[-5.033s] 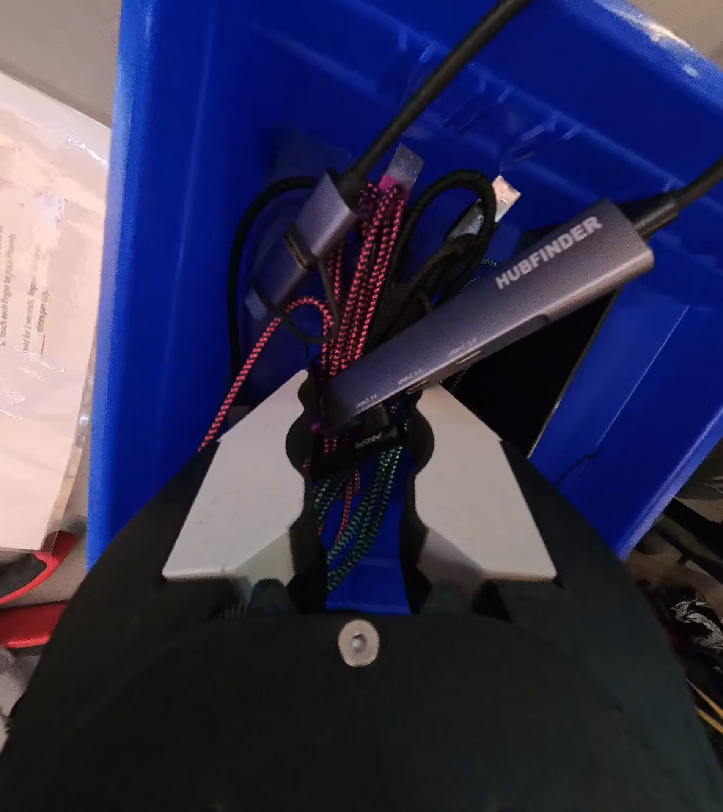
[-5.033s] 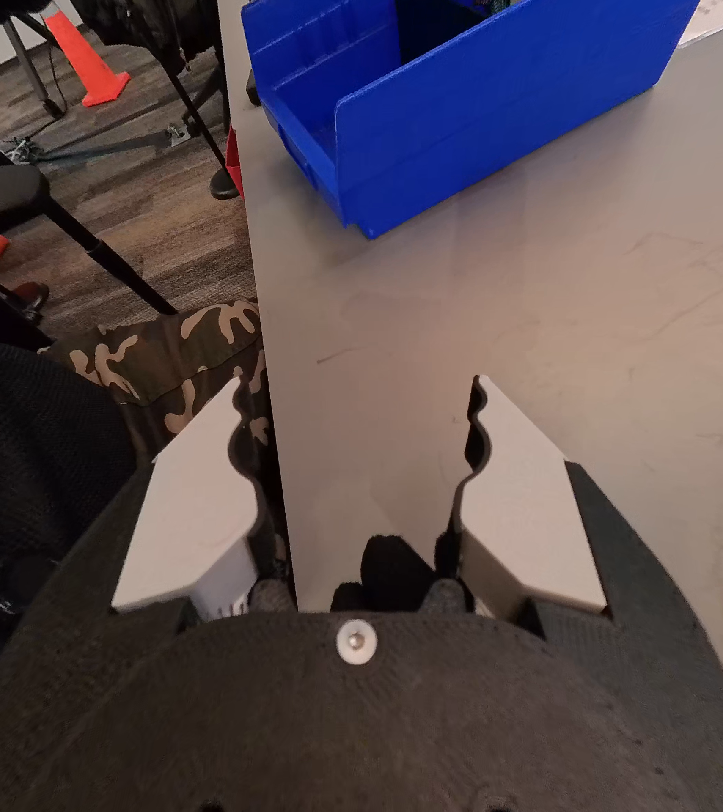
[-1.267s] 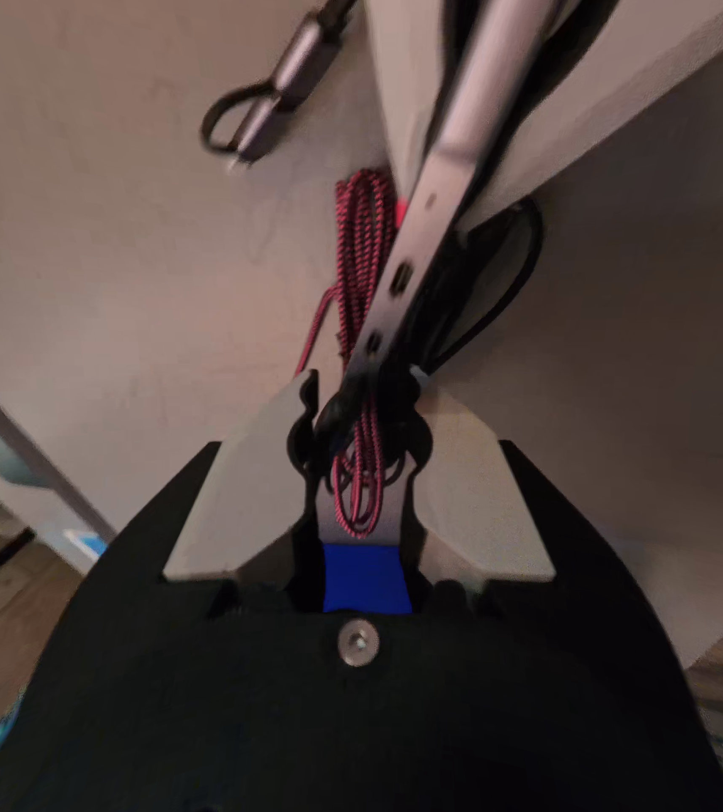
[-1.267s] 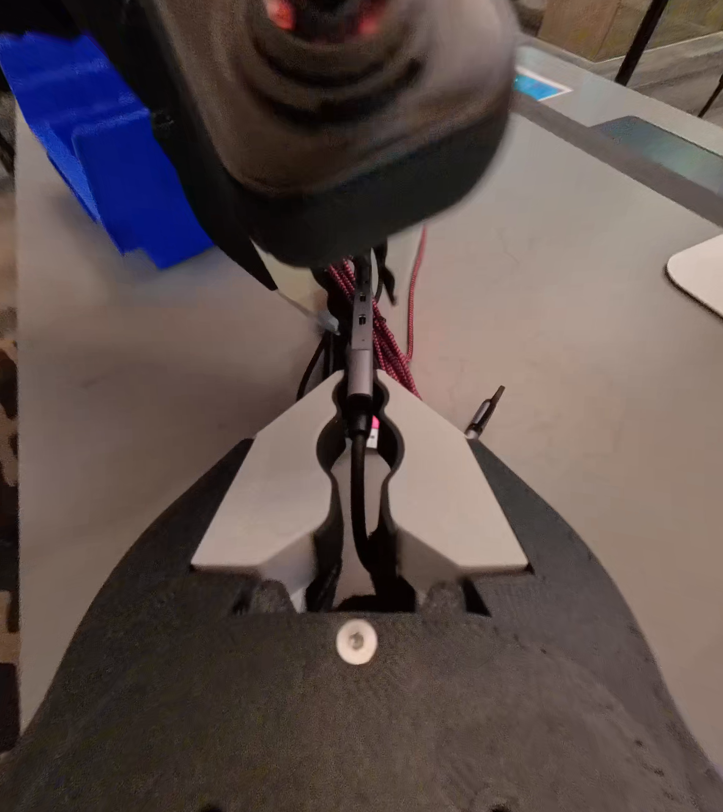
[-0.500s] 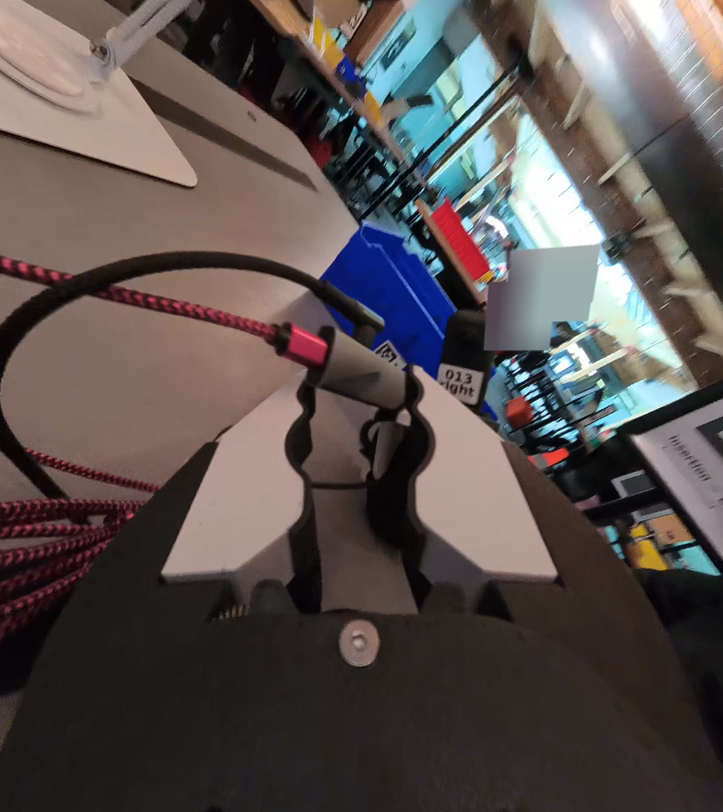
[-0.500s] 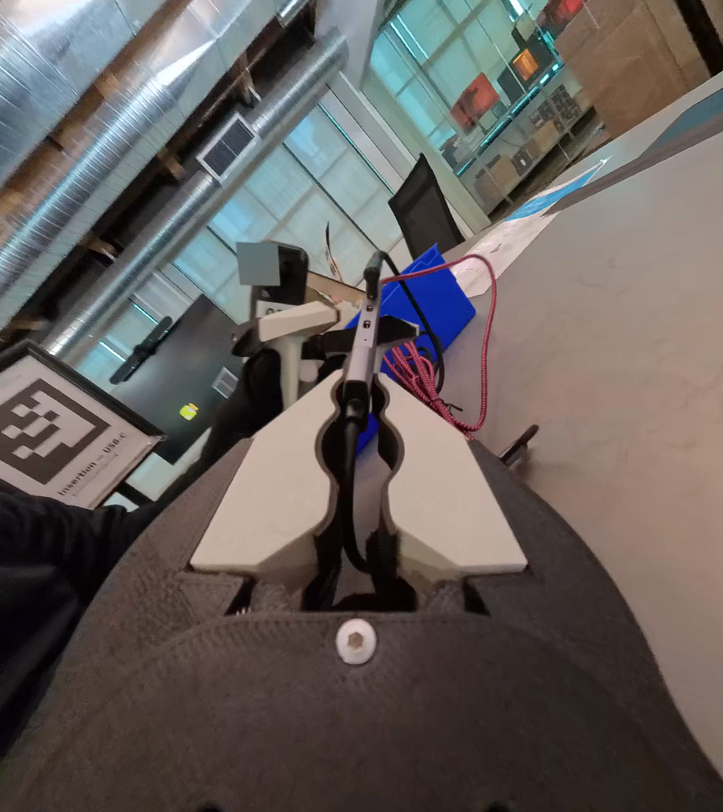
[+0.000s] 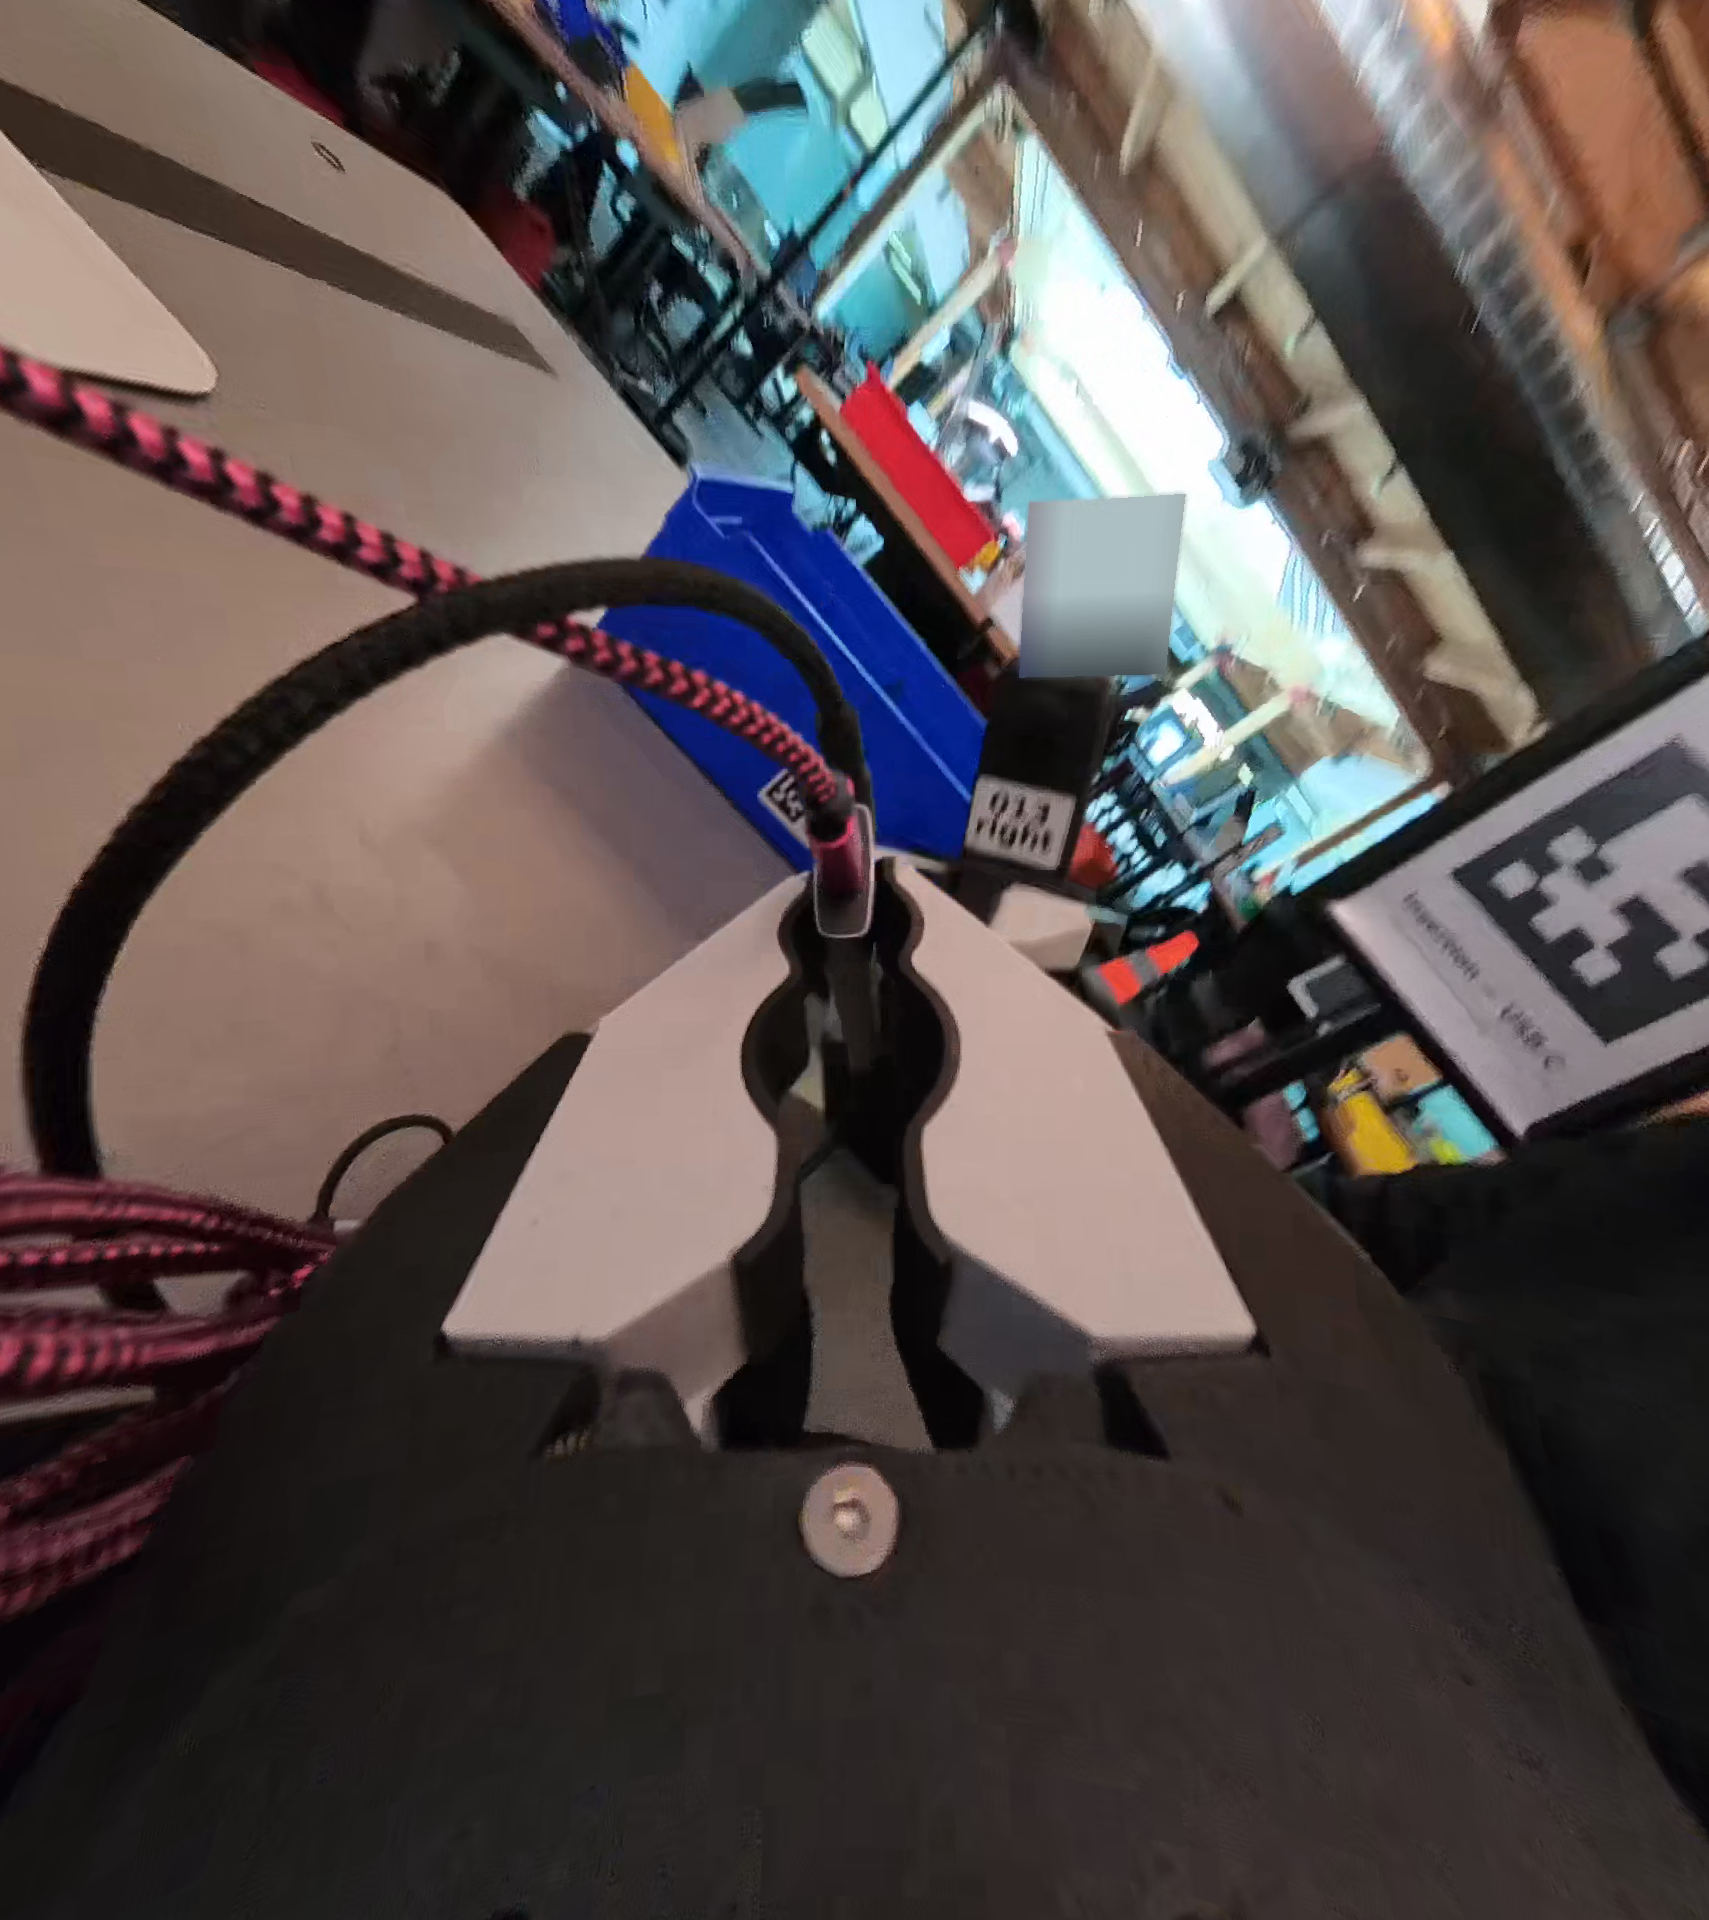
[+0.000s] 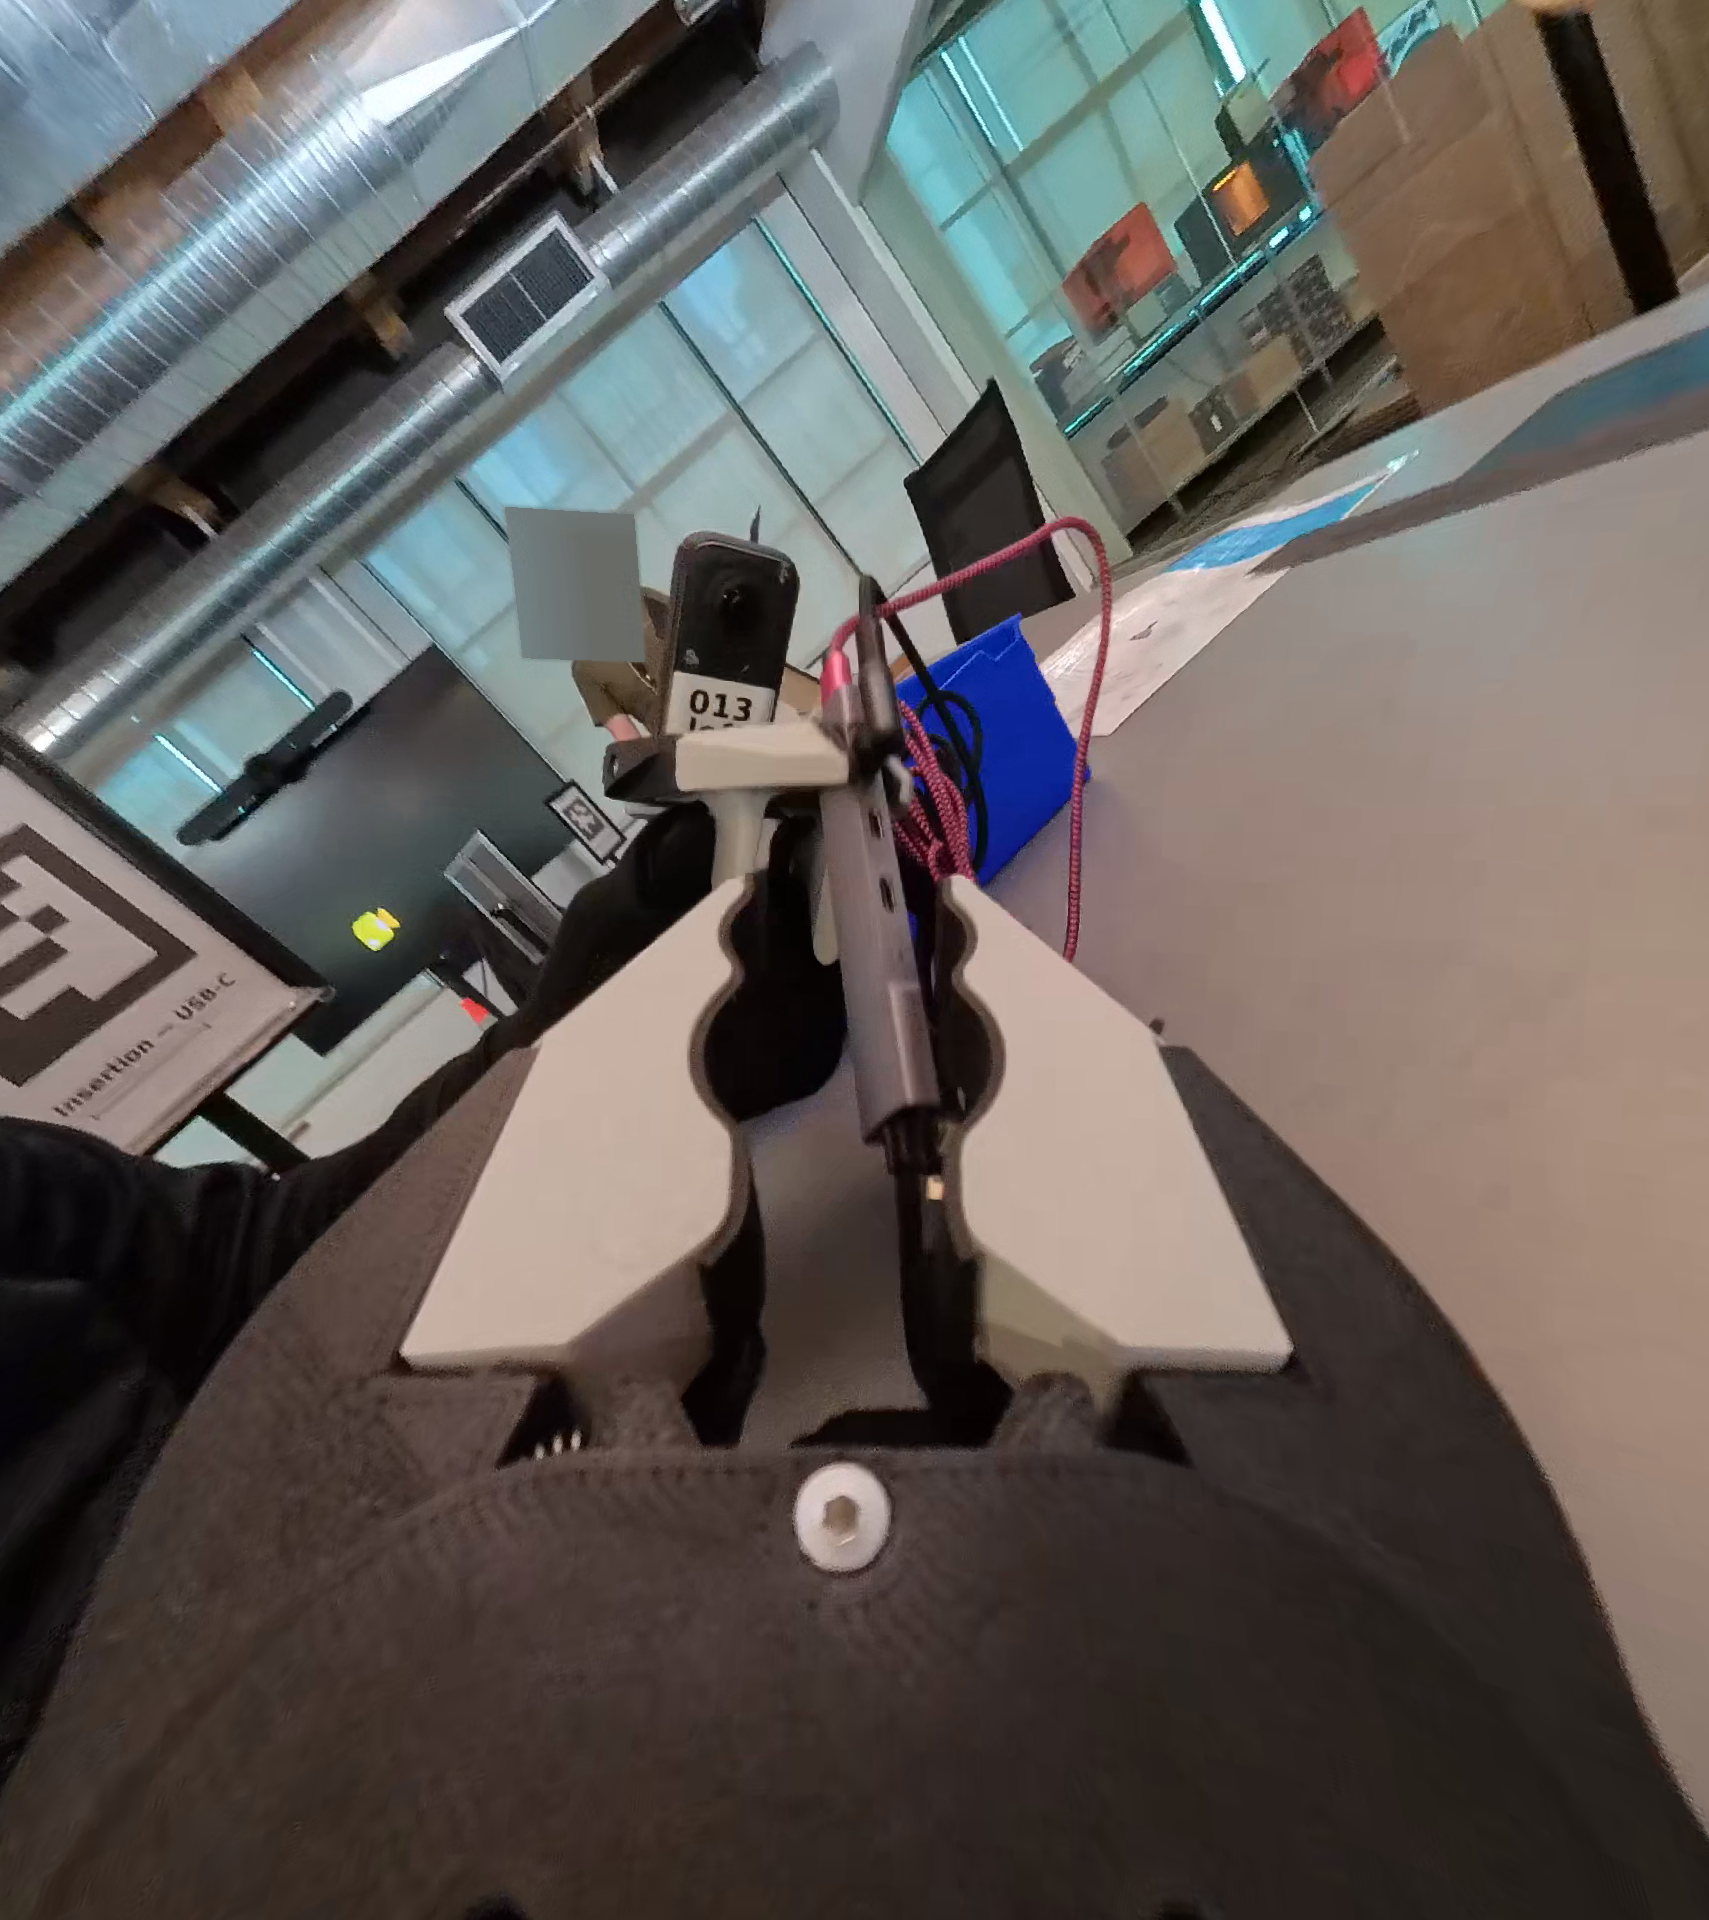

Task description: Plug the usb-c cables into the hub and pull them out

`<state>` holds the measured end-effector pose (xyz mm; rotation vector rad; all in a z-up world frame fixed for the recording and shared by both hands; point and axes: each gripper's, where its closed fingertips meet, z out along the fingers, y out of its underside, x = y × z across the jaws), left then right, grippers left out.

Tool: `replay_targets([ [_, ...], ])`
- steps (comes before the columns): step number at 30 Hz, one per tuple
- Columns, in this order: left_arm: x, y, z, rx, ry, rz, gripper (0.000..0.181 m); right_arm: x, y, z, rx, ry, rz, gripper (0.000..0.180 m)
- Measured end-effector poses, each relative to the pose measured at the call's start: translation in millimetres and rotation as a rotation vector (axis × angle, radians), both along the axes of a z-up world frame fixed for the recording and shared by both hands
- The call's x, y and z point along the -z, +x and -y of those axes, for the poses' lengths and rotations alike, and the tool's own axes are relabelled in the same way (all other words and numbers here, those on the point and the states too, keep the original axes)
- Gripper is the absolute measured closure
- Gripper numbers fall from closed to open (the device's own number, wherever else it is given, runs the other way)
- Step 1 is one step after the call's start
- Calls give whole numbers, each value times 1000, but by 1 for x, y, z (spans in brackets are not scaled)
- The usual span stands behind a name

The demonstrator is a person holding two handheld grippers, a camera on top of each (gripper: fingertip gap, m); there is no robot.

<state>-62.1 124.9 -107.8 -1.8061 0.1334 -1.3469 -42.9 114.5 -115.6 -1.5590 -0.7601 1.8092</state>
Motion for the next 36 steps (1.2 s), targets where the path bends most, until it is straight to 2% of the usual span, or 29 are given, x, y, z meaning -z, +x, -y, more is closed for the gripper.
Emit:
replay_targets([
  [3, 3, 8, 7, 95, -3, -89, 174, -12, 7, -6, -33, 37, 17, 155],
  [5, 6, 11, 10, 140, 6, -153, 174, -18, 6, -2, -113, 39, 22, 161],
  [8, 12, 19, 19, 235, 9, -232, 173, -17, -1, 1, -200, 47, 62, 163],
  [14, 18, 23, 25, 293, 16, -299, 173, -1, -11, 14, -303, 57, 131, 164],
  [18, 17, 26, 31, 332, 39, -303, 173, -3, -10, 17, -332, 18, 91, 175],
  [22, 18, 27, 30, 335, 48, -311, 173, -2, -9, 17, -332, 15, 89, 175],
  [25, 13, 29, 27, 318, 50, -227, 173, -5, -8, 15, -343, -23, 78, 174],
  [32, 17, 29, 23, 265, 81, -198, 173, 0, -8, 9, -290, 21, 149, 174],
  [36, 15, 30, 31, 290, 106, -201, 172, -2, -7, 16, -308, 67, 208, 174],
])
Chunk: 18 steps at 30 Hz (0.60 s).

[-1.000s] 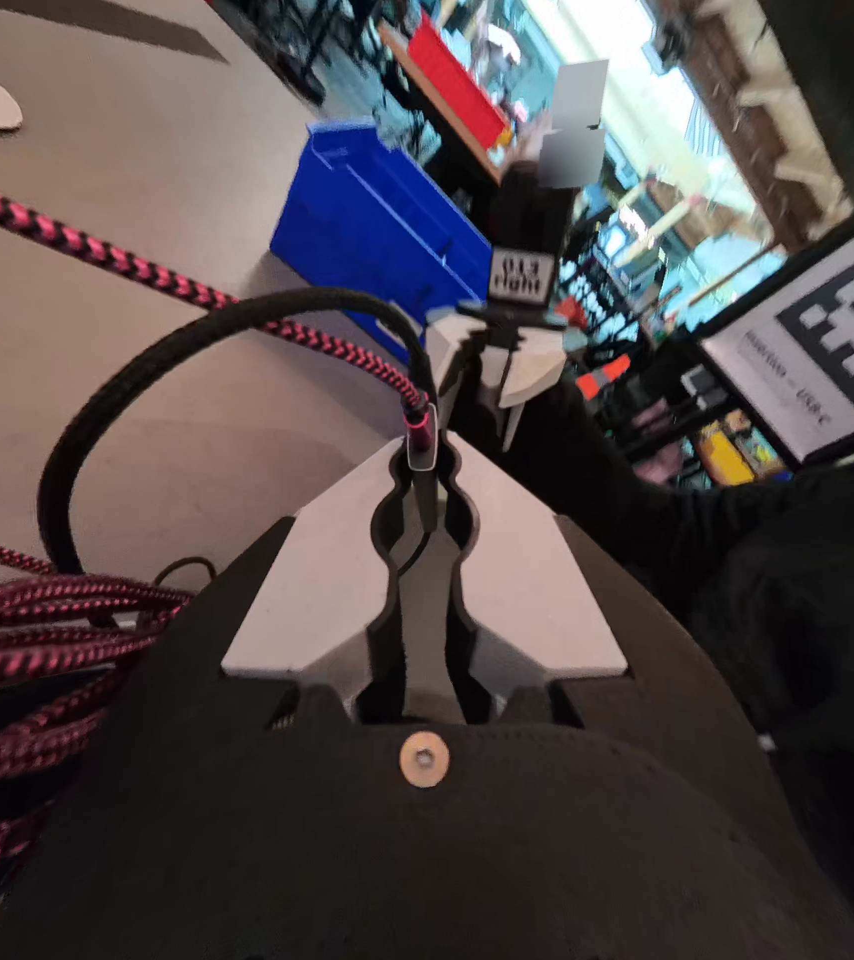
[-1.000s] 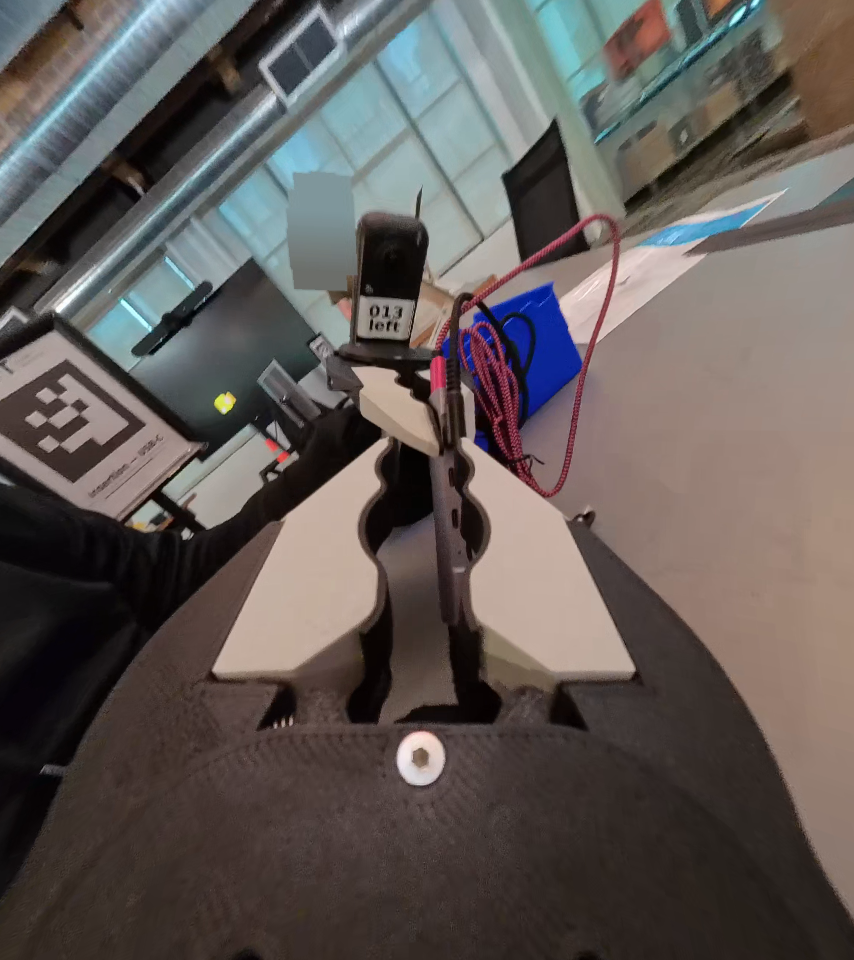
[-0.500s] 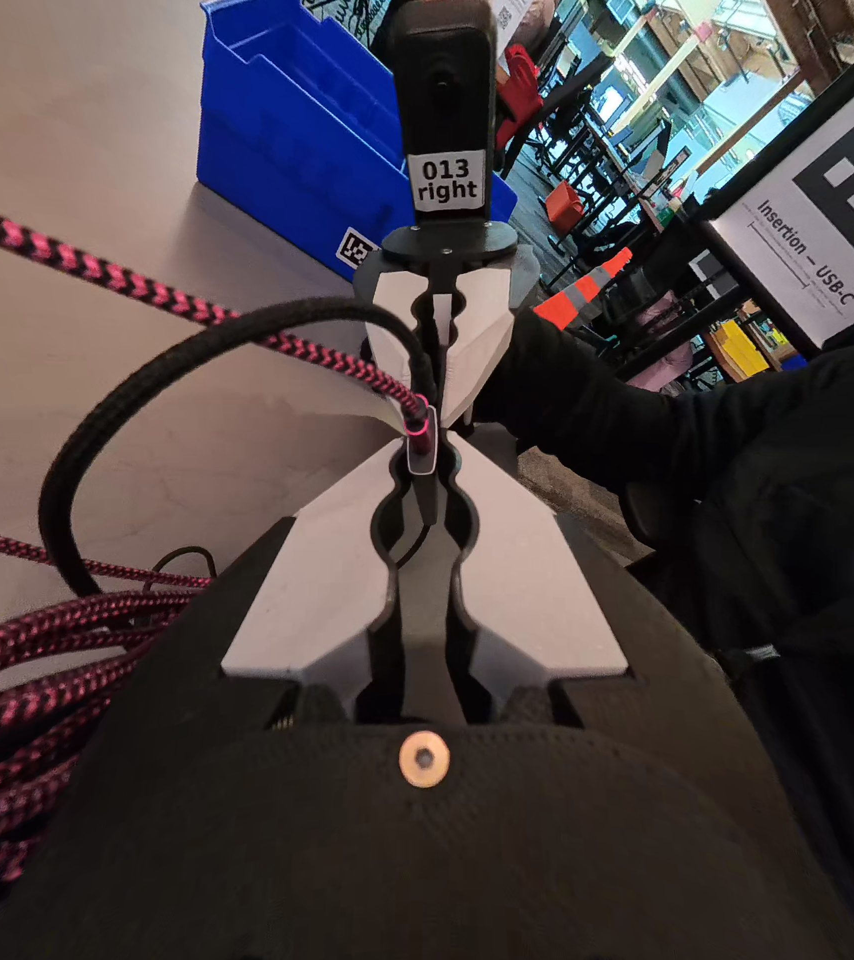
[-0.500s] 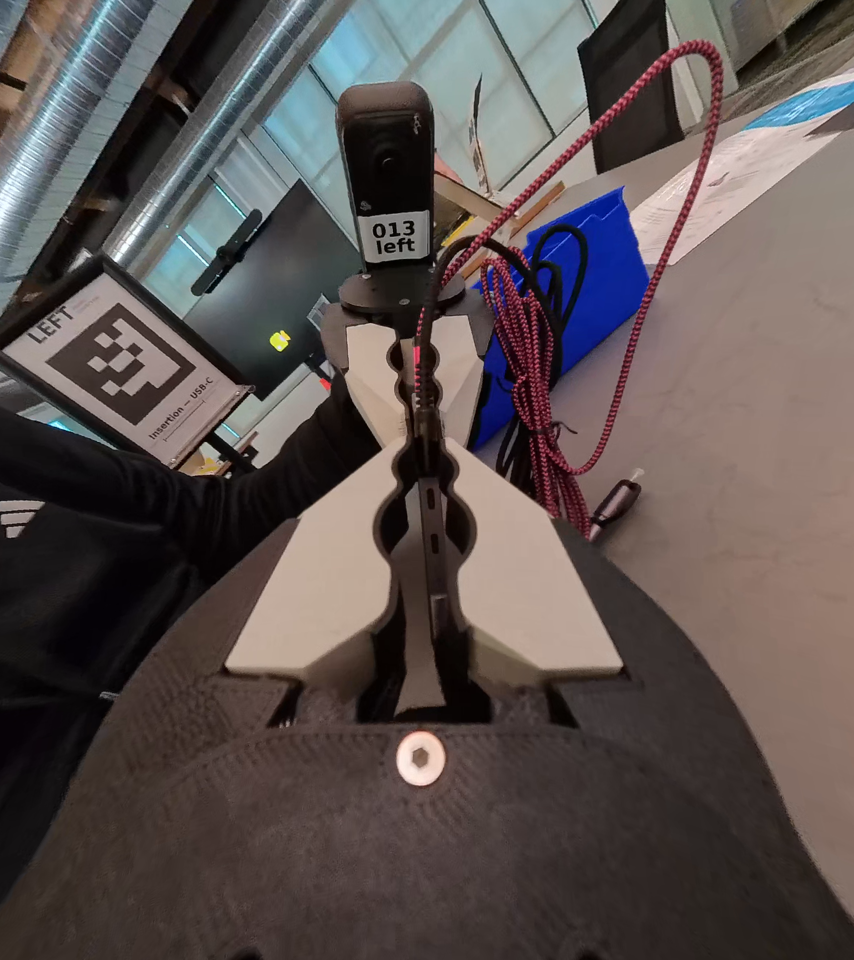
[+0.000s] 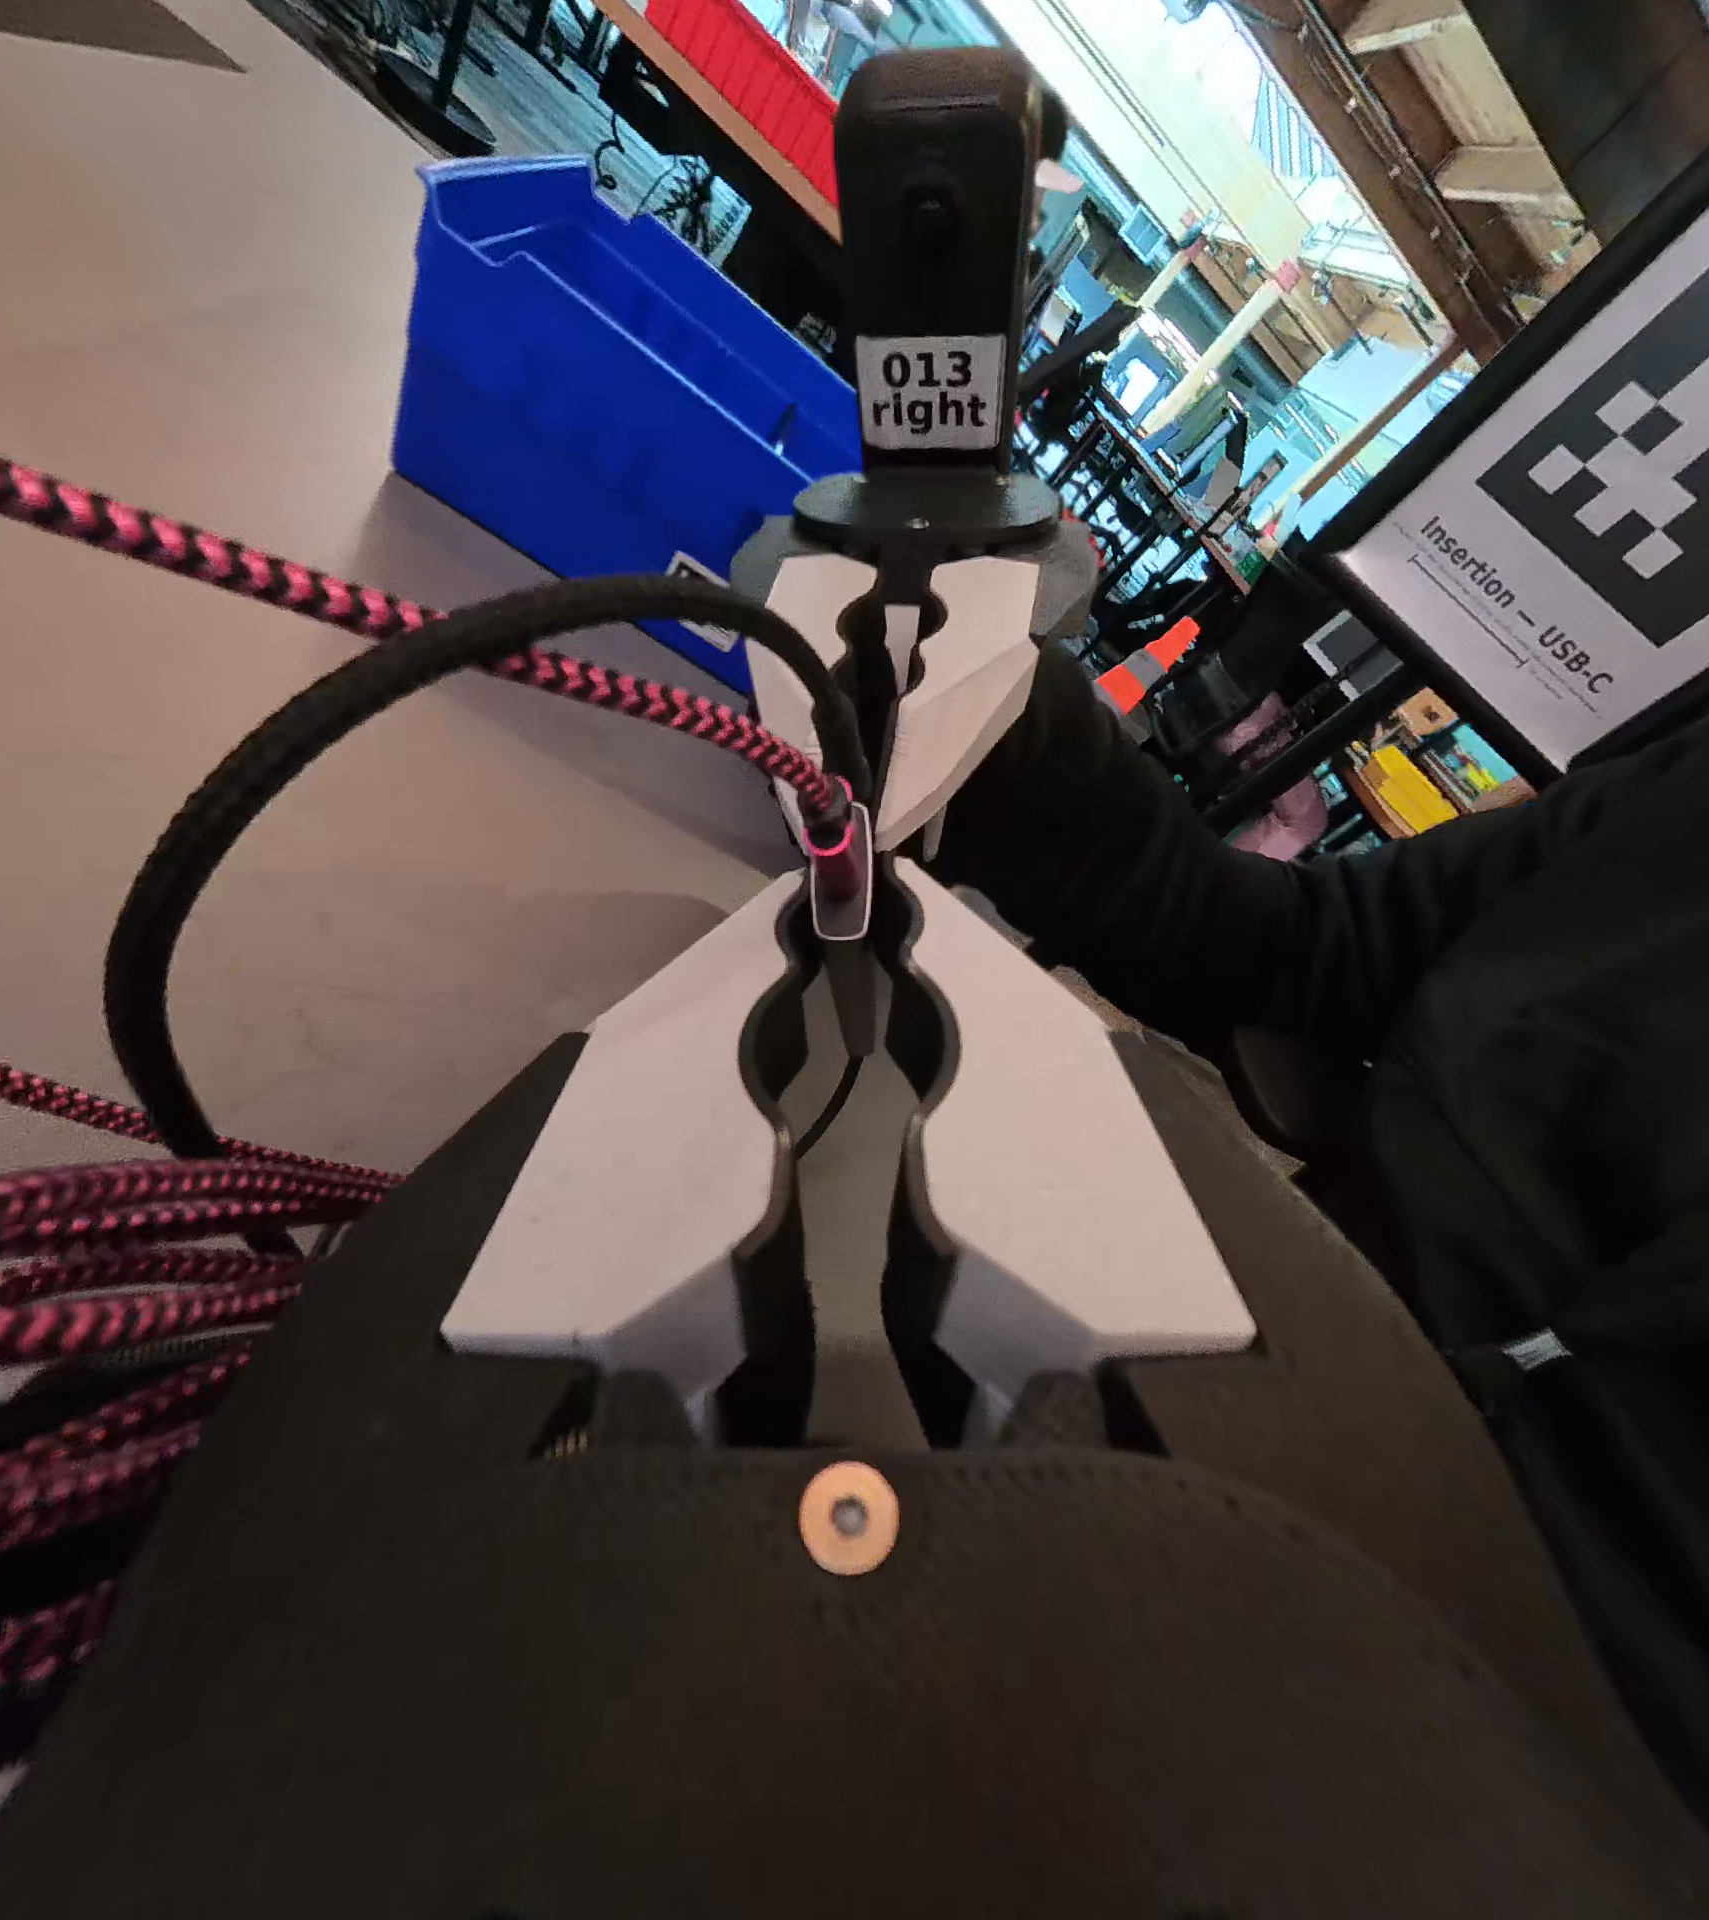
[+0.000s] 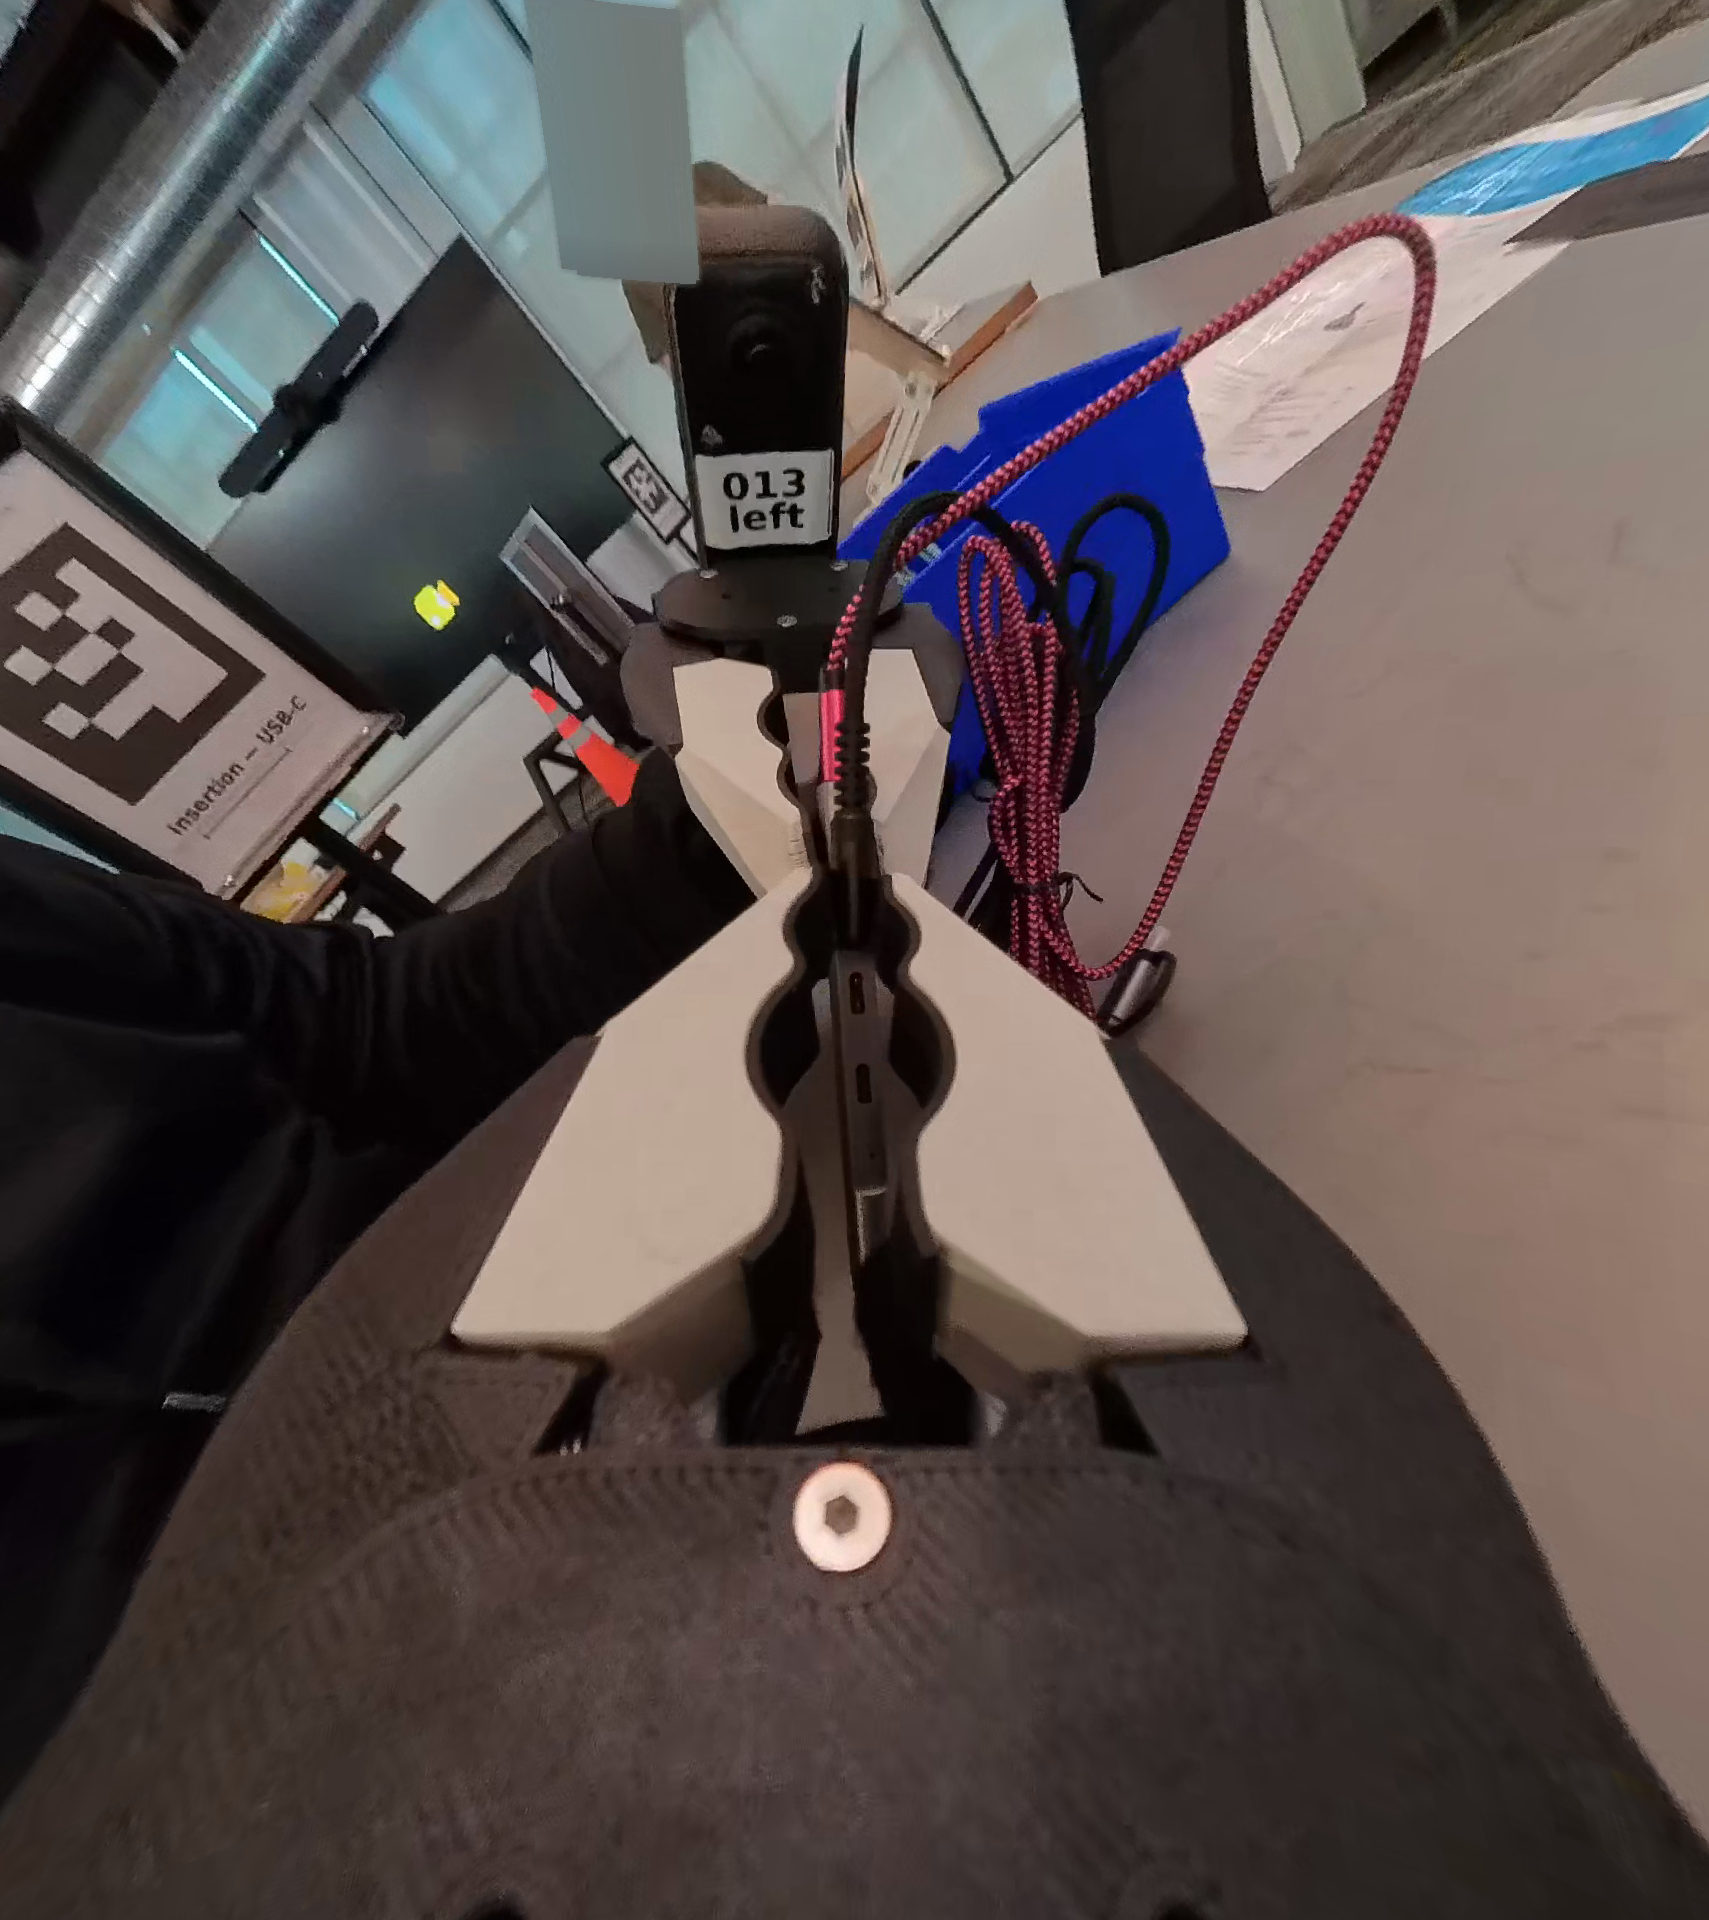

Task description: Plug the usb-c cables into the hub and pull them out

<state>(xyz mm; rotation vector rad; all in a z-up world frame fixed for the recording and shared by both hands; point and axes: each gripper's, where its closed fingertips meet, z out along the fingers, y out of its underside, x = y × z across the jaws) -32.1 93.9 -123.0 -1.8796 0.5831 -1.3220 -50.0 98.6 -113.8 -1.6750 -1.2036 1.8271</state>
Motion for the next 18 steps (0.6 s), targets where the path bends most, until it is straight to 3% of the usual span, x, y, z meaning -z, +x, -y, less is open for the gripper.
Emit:
replay_targets([
  [15, -19, 4, 12, -3, 74, 47, 172, -20, 6, 12, 29, 99, 33, 174],
  [18, -16, -45, 8, -140, 45, 94, 174, -48, 49, -32, 153, 18, -65, 175],
])
